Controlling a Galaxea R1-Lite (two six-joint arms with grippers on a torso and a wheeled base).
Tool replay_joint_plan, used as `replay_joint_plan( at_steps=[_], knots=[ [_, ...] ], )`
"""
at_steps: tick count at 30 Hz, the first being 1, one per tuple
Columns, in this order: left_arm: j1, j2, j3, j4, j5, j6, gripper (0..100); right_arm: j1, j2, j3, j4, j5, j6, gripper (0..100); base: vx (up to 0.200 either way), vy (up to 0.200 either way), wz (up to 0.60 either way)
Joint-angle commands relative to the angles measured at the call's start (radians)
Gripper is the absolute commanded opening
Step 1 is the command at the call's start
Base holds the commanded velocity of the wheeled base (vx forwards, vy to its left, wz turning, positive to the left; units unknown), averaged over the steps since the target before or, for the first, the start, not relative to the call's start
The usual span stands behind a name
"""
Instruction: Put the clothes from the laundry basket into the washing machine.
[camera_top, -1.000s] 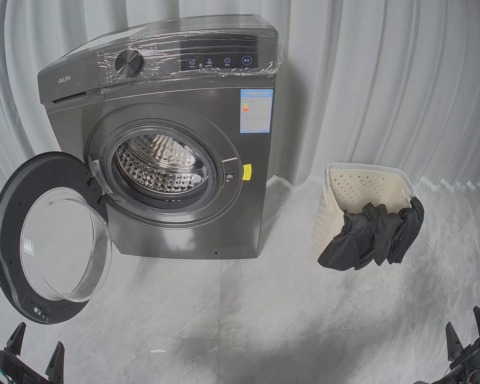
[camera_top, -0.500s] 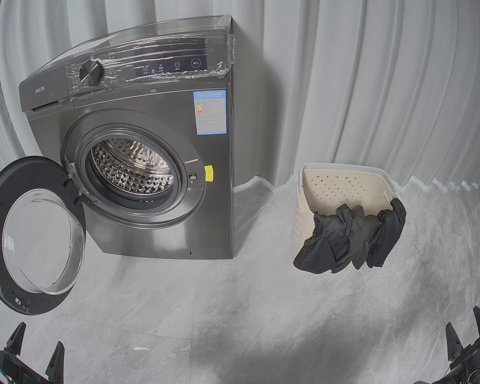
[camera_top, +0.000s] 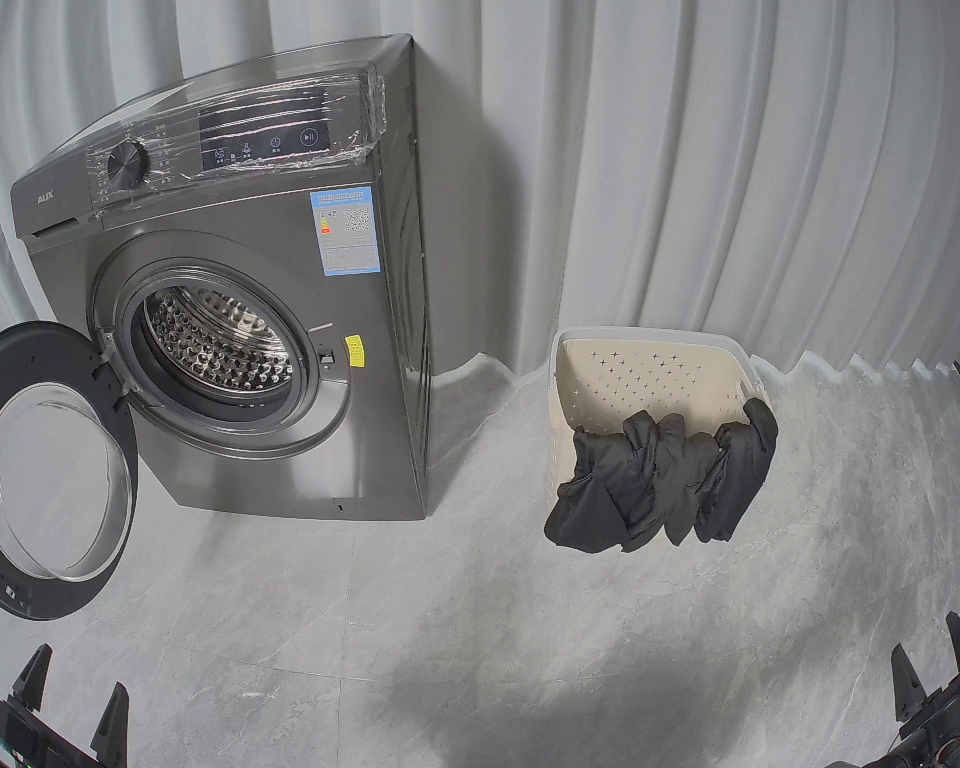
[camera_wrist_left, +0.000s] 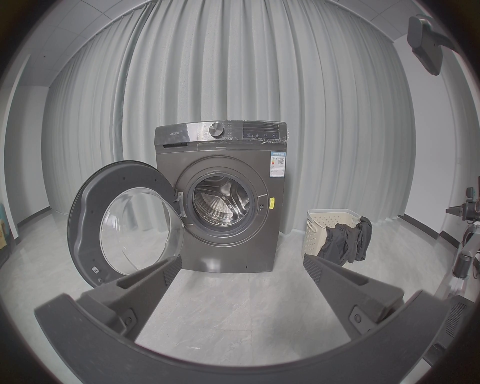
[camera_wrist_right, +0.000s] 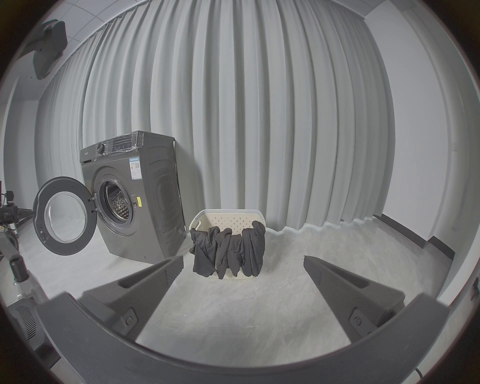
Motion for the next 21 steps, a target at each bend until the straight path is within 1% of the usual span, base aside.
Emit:
replay_joint_plan(
  at_steps=[1, 21],
  knots=[
    [0.000, -0.017, 0.016, 0.000, 0.000, 0.000, 100, 0.000, -0.014, 0.016, 0.000, 0.000, 0.000, 100, 0.000, 0.000, 0.00],
    [0.000, -0.017, 0.016, 0.000, 0.000, 0.000, 100, 0.000, -0.014, 0.016, 0.000, 0.000, 0.000, 100, 0.000, -0.200, 0.00]
  ],
)
